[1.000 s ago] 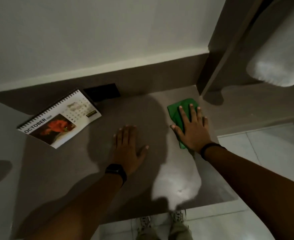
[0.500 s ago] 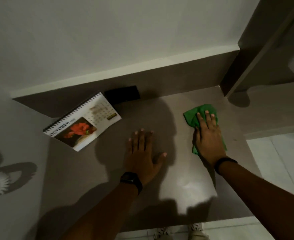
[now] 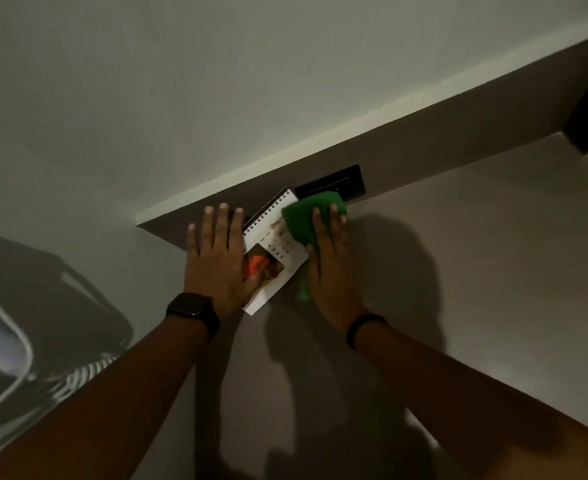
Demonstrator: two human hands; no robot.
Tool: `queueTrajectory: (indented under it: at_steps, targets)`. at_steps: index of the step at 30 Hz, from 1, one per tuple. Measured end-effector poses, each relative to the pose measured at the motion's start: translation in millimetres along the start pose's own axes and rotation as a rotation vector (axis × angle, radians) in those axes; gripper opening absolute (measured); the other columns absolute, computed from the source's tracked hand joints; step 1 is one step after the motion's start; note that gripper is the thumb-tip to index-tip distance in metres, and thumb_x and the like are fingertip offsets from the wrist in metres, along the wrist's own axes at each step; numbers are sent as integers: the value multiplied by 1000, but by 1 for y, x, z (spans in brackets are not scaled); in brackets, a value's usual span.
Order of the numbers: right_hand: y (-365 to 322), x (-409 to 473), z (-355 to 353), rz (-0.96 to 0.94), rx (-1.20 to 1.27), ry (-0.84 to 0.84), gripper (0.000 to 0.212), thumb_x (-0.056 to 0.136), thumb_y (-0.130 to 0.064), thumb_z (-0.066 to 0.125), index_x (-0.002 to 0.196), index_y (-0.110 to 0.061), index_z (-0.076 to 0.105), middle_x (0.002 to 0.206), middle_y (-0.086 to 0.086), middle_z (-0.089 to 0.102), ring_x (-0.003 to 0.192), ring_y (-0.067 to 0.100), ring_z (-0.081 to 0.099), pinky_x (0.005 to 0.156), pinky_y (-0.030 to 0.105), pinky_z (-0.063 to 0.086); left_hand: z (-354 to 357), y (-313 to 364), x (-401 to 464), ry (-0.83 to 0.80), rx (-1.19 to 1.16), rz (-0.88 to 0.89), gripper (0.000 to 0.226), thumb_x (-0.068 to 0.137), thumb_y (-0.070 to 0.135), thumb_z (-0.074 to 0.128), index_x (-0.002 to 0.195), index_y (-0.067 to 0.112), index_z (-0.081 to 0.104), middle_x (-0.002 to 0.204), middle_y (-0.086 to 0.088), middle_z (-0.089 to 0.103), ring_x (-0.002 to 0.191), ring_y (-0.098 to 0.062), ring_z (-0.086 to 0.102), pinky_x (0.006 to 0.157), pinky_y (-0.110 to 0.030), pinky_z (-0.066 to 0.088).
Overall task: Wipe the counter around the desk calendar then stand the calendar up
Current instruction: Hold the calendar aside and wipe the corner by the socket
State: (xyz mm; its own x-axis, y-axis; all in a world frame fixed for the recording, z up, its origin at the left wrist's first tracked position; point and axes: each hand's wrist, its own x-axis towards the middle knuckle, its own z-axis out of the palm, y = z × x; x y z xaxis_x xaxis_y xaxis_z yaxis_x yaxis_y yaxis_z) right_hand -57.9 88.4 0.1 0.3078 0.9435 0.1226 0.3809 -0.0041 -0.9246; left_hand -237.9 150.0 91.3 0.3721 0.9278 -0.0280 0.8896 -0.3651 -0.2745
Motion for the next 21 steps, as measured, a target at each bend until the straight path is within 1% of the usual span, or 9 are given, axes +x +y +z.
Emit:
queueTrajectory:
  at_steps: [3,5,8,10,12,14,16,19,21]
  targets:
    - [1,3,27,-17,13,4,66,106,-21,44,160,-26,6,171,9,-6,157,34,-11,125,53,8,9,-6,2,-27,-45,11,104,93,67,63,169,19,10,177,-18,15,163,-43,8,129,-66,13]
    - [1,2,40,-54,-16,-26,69,105,-22,45,159,-32,5,170,8,-12,156,38,-13,120,52,9,12,-9,1,-19,-79,24,103,92,64,67,168,22,12,175,-17,20,162,-43,12,129,-66,16]
    - [7,-3,53,-115,-118,-79,75,102,-22,50,158,-33,2,166,9,-20,153,42,-15,120,60,7,15,-10,0,-4,-83,29,105,90,61,71,168,24,11,175,-16,23,162,-43,15,128,-65,20]
    - [15,-3,57,-99,-177,-74,79,101,-23,53,158,-30,-2,166,13,-20,152,44,-15,123,64,6,17,-10,0,1,-87,31,105,90,60,72,168,25,11,175,-15,23,162,-41,15,128,-63,20]
    - [15,4,60,-21,-169,-23,81,101,-26,54,160,-27,-3,165,15,-20,152,44,-15,123,66,8,18,-10,1,5,-88,26,106,89,61,72,168,24,11,175,-15,23,163,-40,15,128,-62,19]
    - [4,12,66,41,-117,42,81,100,-22,54,162,-25,3,165,14,-19,152,42,-15,121,67,18,19,-9,1,8,-78,15,106,89,61,72,168,24,12,175,-15,22,163,-40,14,129,-62,18]
    - [-8,13,75,1,-108,86,85,94,-17,57,163,-23,8,167,15,-15,153,44,-10,118,67,27,20,-8,0,18,-63,13,105,89,62,69,167,25,10,175,-14,21,163,-39,13,129,-62,18]
    - [-3,-3,85,-83,-206,37,95,92,-16,65,163,-26,3,169,18,-10,153,45,-7,121,63,23,20,-8,-1,25,-68,13,105,88,61,71,167,26,10,176,-14,21,163,-39,12,130,-62,17]
    - [8,-8,84,-35,-213,6,92,96,-16,62,162,-27,-1,167,16,-14,153,44,-10,122,64,19,19,-8,-1,15,-73,11,107,88,59,74,167,26,10,176,-14,20,163,-38,11,130,-62,16]
